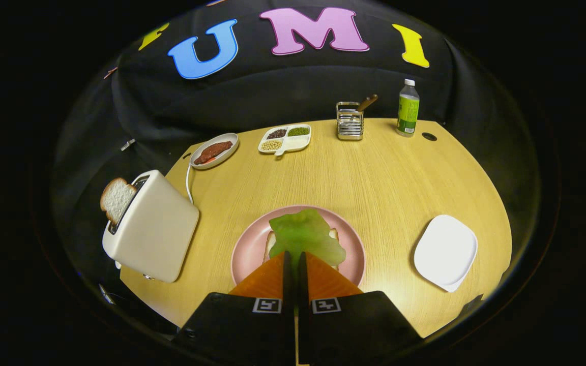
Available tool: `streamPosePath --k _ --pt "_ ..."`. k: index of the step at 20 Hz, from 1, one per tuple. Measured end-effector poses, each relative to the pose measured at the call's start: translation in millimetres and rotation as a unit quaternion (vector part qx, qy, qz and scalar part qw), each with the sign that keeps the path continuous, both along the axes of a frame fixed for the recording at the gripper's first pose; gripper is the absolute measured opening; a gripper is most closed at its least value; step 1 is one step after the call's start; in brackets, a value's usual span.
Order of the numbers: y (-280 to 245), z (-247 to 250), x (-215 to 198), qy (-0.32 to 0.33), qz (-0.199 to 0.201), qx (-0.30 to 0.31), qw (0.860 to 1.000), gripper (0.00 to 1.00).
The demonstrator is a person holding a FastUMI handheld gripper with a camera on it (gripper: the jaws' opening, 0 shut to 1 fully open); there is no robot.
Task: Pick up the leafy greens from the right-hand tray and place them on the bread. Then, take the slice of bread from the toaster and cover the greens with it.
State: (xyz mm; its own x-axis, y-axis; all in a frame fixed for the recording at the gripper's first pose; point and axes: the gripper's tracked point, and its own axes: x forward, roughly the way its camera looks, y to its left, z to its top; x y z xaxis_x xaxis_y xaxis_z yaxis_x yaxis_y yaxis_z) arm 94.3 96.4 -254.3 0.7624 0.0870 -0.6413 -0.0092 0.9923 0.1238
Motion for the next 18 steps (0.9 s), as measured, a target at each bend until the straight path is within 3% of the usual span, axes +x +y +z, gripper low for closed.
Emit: streamPosePath --k 4,9,10,11,14,15,16,18 --pt "0 -8 1 0.009 -0.004 -0.012 1.0 0.17" --pt "-1 -10 3 0.016 -0.007 -0.011 1.0 0.2" --pt "-1 -9 4 0.015 -0.007 -0.011 1.0 0.29" --pt "1 -6 3 0.013 -0.005 -0.009 1.0 0.32" --pt "7 7 0 0.0 0.001 -0.01 1.0 0.69" --pt "11 16 1 -0.012 0.005 -0.012 1.0 0.75" --pt "15 26 2 -0.027 0.011 -0.018 0.999 0.88" --pt "34 47 1 -0.058 0.04 -0.028 0.997 1.0"
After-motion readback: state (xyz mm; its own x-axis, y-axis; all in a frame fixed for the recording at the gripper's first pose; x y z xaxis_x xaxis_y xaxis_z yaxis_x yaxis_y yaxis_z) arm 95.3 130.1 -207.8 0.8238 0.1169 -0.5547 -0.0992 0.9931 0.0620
